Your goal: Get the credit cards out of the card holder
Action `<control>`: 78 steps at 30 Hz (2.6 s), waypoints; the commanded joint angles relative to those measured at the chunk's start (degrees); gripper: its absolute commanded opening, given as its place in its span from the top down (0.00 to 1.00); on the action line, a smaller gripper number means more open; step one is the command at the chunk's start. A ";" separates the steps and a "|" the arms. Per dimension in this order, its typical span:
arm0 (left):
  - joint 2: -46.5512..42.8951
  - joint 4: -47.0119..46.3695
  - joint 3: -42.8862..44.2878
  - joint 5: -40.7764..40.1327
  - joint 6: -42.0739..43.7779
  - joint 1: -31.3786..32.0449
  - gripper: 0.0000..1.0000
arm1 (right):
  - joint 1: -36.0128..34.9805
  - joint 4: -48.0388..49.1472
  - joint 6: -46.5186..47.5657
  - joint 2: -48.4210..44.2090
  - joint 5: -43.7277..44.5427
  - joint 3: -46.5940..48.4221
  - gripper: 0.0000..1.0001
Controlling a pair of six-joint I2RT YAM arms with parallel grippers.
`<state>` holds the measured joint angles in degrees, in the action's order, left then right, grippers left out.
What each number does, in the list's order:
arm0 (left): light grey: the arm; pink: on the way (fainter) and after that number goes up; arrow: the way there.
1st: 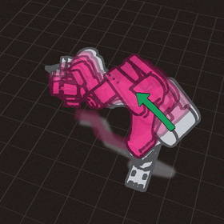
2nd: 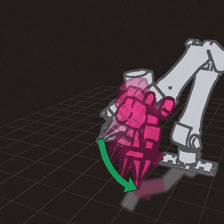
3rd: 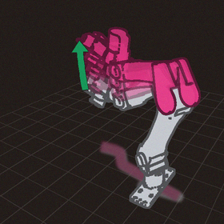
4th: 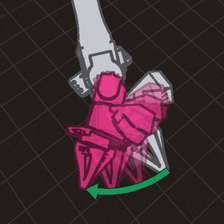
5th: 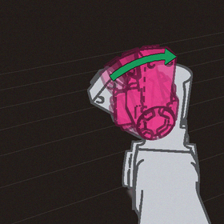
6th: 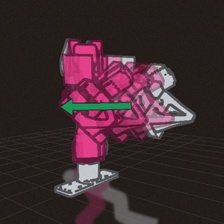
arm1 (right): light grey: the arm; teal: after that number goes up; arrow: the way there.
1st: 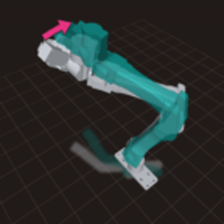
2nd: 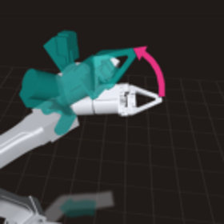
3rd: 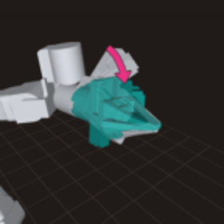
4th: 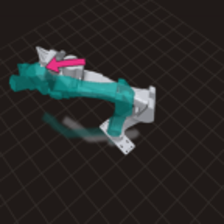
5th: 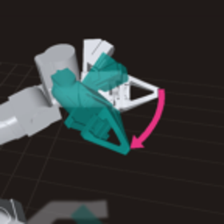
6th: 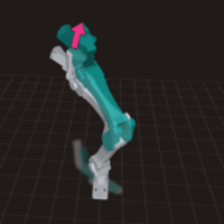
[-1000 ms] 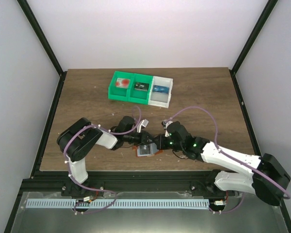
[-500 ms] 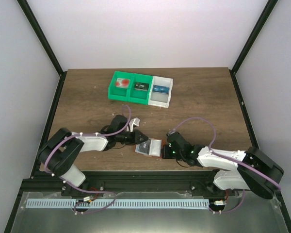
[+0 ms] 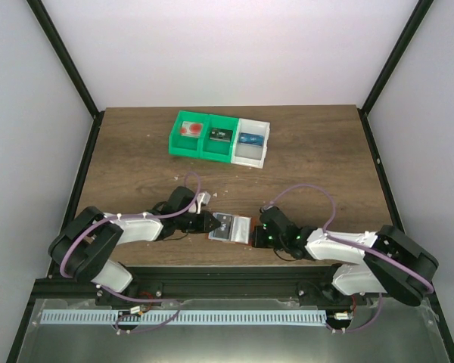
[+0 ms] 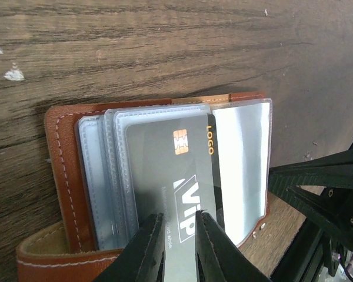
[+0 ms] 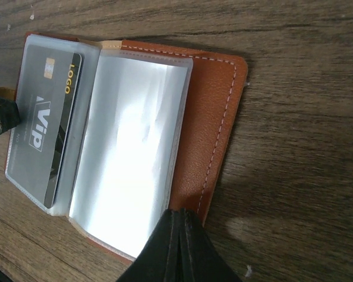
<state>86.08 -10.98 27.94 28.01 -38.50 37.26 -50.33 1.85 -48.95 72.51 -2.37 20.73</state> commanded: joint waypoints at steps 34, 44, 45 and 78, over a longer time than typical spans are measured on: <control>1.96 -19.86 -4.11 13.74 -11.29 4.31 0.84 | -3.99 -8.45 -5.37 7.47 -0.70 26.17 0.99; 2.16 -25.38 -8.48 13.20 -14.35 4.46 0.84 | -3.36 -8.94 -7.61 10.05 3.39 22.24 1.00; 1.57 -24.80 -8.74 12.70 -14.41 4.45 0.84 | -3.18 -9.29 -7.50 10.40 3.32 21.94 1.00; 0.79 -9.79 -9.39 3.86 -1.86 0.38 0.93 | 2.34 20.18 -4.64 11.89 -13.37 3.92 0.81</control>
<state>85.45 -20.64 20.82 31.22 -40.47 37.85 -48.45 18.15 -52.93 82.46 -13.80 24.86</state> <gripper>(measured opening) 0.070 0.195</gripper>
